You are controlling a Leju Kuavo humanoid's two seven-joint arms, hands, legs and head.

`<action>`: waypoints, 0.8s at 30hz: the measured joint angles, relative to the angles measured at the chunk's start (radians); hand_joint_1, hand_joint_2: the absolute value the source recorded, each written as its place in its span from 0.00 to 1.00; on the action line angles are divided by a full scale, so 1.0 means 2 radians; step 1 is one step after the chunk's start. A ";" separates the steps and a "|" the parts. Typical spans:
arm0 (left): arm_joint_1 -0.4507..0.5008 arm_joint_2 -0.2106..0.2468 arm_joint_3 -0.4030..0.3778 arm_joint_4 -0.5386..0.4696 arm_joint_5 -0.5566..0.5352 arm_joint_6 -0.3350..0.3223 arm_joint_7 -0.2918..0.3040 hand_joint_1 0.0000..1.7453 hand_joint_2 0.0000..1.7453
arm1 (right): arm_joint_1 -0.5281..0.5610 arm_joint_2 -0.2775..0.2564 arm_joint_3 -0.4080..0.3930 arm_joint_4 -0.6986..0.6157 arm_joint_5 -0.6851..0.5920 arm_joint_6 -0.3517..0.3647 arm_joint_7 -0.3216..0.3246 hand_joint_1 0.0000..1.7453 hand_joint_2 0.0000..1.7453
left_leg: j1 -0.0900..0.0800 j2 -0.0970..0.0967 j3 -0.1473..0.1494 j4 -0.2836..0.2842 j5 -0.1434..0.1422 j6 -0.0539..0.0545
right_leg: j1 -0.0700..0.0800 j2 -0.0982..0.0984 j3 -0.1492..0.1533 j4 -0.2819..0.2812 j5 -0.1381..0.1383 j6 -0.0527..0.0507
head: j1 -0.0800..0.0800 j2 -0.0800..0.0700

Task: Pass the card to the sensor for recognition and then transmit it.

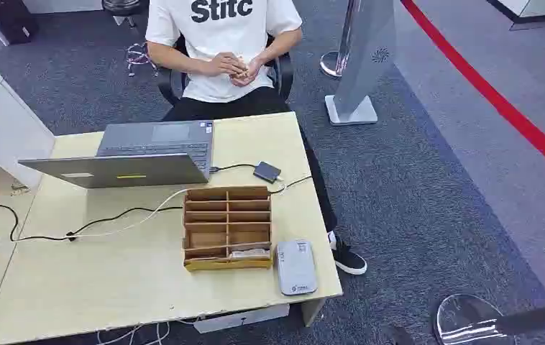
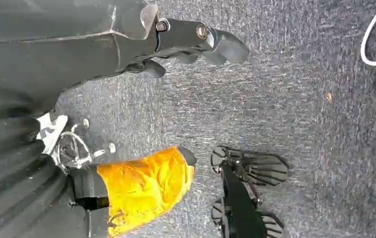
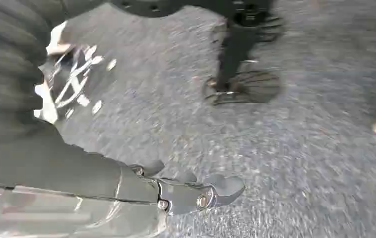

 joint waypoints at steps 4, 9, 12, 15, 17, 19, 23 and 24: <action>-0.005 0.000 0.027 0.005 -0.010 0.000 0.003 0.00 1.00 | -0.014 -0.006 -0.059 0.002 -0.029 0.016 -0.027 0.00 1.00 | 0.000 0.000 0.000 0.000 0.000 0.000 | 0.000 0.000 0.000 0.000 0.000 0.000 | 0.000 0.000; -0.012 -0.002 0.055 0.009 -0.022 0.000 0.005 0.00 1.00 | -0.040 -0.013 -0.123 0.004 -0.059 0.046 -0.073 0.00 1.00 | 0.000 0.000 0.000 0.000 0.000 0.000 | 0.000 0.000 0.000 0.000 0.000 0.000 | 0.000 0.000; -0.015 -0.003 0.074 0.012 -0.030 0.001 0.010 0.00 1.00 | -0.061 -0.017 -0.156 0.000 -0.075 0.077 -0.107 0.00 1.00 | 0.000 0.000 0.000 0.000 0.000 0.000 | 0.000 0.000 0.000 0.000 0.000 0.000 | 0.000 0.000; -0.017 -0.006 0.091 0.014 -0.035 0.003 0.012 0.00 1.00 | -0.081 -0.017 -0.174 -0.014 -0.084 0.108 -0.141 0.00 1.00 | 0.000 0.000 0.000 0.000 0.000 0.000 | 0.000 0.000 0.000 0.000 0.000 0.000 | 0.000 0.000; -0.018 -0.007 0.102 0.015 -0.039 0.005 0.013 0.00 1.00 | -0.092 -0.016 -0.176 -0.031 -0.088 0.128 -0.164 0.00 1.00 | 0.000 0.000 0.000 0.000 0.000 0.000 | 0.000 0.000 0.000 0.000 0.000 0.000 | 0.000 0.000; -0.019 -0.009 0.112 0.015 -0.042 0.005 0.015 0.00 1.00 | -0.099 -0.012 -0.176 -0.057 -0.092 0.144 -0.184 0.00 1.00 | 0.000 0.000 0.000 0.000 0.000 0.000 | 0.000 0.000 0.000 0.000 0.000 0.000 | 0.000 0.000; -0.020 -0.012 0.127 0.016 -0.047 0.007 0.019 0.00 1.00 | -0.102 0.002 -0.166 -0.114 -0.101 0.160 -0.210 0.00 1.00 | 0.000 0.000 0.000 0.000 0.000 0.000 | 0.000 0.000 0.000 0.000 0.000 0.000 | 0.000 0.000; -0.020 -0.012 0.131 0.017 -0.048 0.008 0.021 0.00 1.00 | -0.102 0.005 -0.163 -0.127 -0.102 0.163 -0.215 0.00 1.00 | 0.000 0.000 0.000 0.000 0.000 0.000 | 0.000 0.000 0.000 0.000 0.000 0.000 | 0.000 0.000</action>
